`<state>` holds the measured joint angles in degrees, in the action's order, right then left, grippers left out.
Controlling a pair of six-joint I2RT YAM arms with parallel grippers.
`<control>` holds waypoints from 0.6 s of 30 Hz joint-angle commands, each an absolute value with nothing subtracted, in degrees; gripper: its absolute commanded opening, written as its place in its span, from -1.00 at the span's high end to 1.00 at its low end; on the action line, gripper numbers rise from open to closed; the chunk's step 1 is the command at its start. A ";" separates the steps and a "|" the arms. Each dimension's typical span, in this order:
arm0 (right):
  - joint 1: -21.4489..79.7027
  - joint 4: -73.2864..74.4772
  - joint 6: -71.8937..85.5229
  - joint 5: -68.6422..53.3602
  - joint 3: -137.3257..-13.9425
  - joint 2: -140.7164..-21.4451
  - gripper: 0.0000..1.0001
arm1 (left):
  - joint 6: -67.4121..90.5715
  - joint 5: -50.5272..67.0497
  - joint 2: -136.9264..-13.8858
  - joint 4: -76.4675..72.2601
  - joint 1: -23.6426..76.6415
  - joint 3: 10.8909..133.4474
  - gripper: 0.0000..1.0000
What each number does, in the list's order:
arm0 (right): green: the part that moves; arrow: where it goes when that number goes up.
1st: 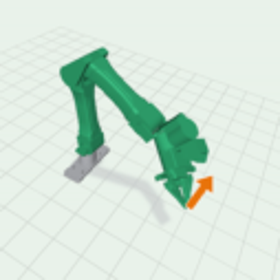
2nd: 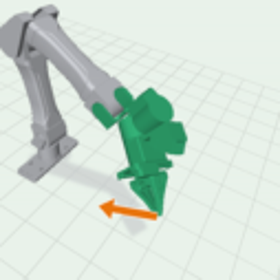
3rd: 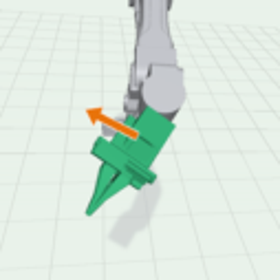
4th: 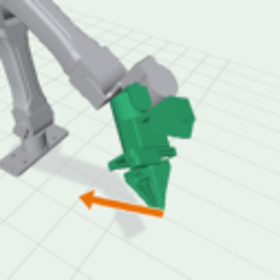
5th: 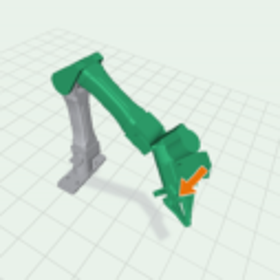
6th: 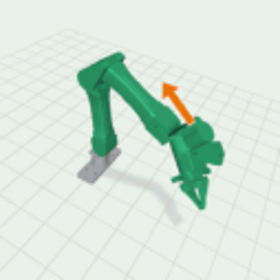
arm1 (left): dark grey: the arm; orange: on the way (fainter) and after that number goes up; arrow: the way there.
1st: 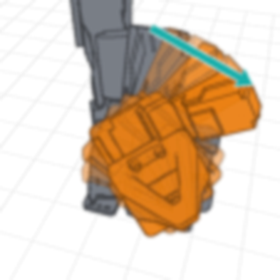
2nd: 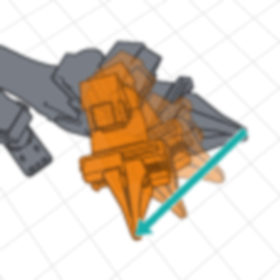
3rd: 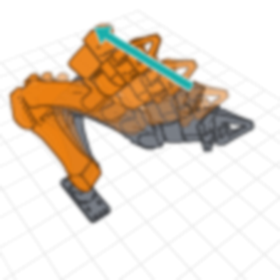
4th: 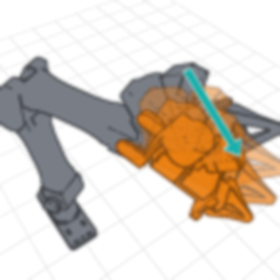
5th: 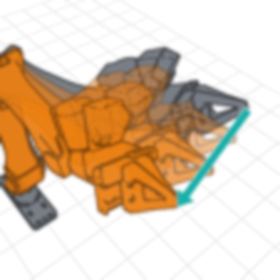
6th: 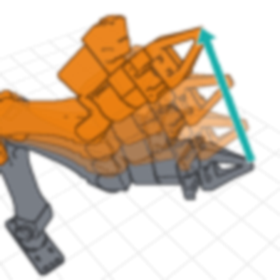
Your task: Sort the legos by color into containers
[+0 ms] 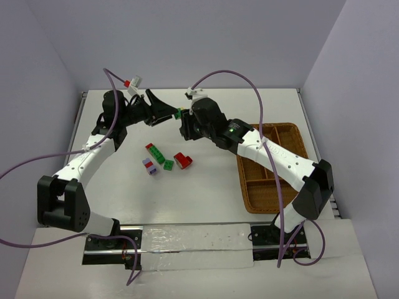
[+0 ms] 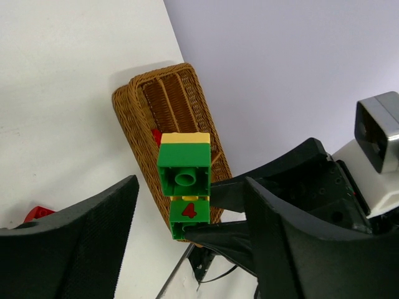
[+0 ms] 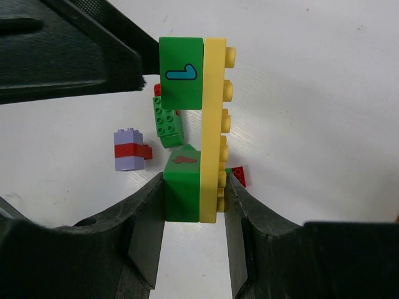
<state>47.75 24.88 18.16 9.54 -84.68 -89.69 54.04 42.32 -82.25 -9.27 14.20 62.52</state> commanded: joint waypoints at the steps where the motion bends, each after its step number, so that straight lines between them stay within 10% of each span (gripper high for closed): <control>1: 48.08 22.89 18.47 8.67 -85.34 -87.11 1.00 | 54.35 44.00 -82.97 -11.85 14.29 65.35 -0.43; 14: 48.08 23.03 18.72 7.56 -85.52 -87.63 1.00 | 54.94 44.74 -83.32 -13.18 14.50 64.69 -0.23; 18: 48.12 23.07 19.03 7.07 -85.73 -87.71 1.00 | 54.93 44.21 -83.54 -12.74 14.59 64.96 0.35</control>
<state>47.75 24.87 18.47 7.65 -84.68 -89.69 54.94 43.34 -83.25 -10.16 14.21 62.52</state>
